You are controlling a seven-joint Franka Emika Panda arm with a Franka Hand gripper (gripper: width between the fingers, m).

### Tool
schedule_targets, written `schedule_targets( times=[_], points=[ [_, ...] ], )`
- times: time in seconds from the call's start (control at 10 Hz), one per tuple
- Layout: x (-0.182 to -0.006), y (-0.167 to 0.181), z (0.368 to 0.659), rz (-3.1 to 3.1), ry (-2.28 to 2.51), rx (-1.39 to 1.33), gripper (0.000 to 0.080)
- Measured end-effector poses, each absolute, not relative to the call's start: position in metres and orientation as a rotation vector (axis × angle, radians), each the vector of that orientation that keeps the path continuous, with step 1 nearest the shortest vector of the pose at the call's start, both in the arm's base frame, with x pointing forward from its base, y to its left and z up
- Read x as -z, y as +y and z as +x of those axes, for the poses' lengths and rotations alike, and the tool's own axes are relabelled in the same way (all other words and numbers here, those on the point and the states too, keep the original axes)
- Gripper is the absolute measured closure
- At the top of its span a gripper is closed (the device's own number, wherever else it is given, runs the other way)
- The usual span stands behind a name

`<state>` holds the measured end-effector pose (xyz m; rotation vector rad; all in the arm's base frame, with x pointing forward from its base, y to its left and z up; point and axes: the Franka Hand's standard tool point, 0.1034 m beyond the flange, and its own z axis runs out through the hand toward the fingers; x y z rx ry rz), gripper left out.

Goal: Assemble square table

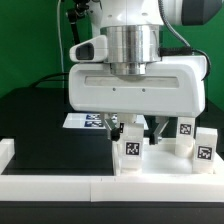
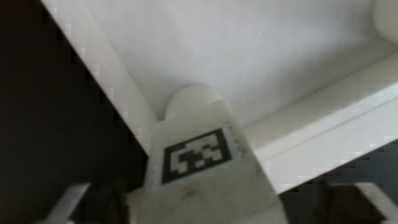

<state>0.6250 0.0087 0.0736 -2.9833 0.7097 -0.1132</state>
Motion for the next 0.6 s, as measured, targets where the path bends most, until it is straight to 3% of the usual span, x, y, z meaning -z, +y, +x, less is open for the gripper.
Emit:
schedule_targets(
  times=[0.1, 0.2, 0.6],
  points=[
    [-0.0734, 0.009, 0.625, -2.976, 0.732, 0.112, 0.0418],
    [-0.0732, 0.0086, 0.6248, -2.926, 0.896, 0.105, 0.0509],
    [-0.0726, 0.0079, 0.6243, -2.678, 1.455, 0.076, 0.0509]
  ],
)
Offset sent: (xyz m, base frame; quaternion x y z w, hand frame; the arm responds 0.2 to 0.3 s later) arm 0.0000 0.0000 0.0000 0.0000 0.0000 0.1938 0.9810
